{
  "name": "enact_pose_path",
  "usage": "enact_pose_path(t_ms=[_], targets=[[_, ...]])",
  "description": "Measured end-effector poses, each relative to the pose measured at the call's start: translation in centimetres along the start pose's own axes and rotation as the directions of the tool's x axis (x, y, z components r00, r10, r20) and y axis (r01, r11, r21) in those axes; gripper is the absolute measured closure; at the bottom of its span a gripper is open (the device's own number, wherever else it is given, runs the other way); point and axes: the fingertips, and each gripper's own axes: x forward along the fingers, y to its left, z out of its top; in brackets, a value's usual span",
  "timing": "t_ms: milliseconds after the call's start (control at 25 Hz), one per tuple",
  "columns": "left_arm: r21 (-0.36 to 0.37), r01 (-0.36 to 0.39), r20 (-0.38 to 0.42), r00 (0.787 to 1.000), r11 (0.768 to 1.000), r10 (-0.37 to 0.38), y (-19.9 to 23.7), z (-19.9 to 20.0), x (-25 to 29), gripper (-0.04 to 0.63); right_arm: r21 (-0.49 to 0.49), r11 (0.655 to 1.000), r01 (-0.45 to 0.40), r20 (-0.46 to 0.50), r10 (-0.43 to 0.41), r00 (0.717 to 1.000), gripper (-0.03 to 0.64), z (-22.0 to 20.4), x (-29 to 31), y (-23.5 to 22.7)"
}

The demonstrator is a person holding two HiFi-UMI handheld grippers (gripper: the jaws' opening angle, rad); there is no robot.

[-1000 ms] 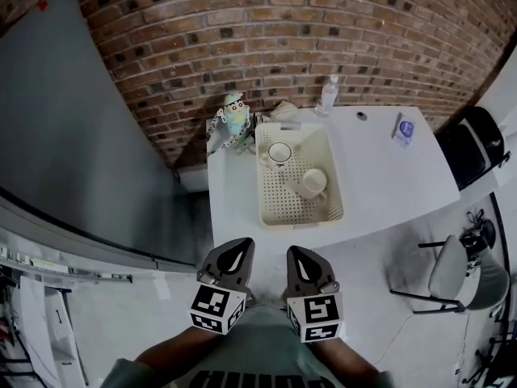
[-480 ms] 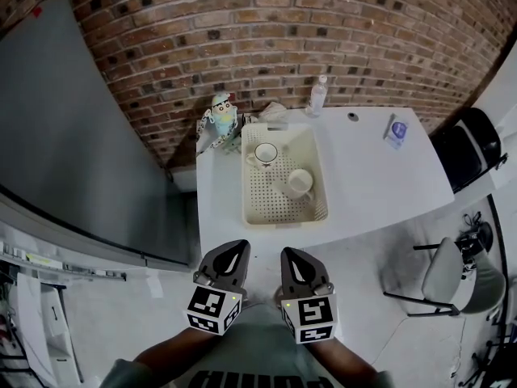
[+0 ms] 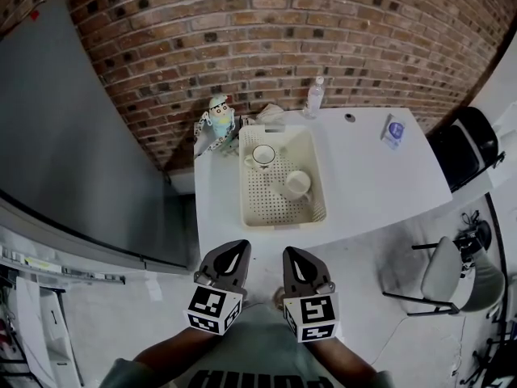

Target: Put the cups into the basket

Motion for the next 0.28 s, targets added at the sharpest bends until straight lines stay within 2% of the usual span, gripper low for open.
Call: enact_pose_path(t_ms=[280], targets=[[0.0,0.009,0.003,1.0,1.0,-0.009,0.21,0.07,0.03,0.589,0.002,1.0,0.006,0.002,-0.006,1.0,0.606,0.17,0.1,0.14]])
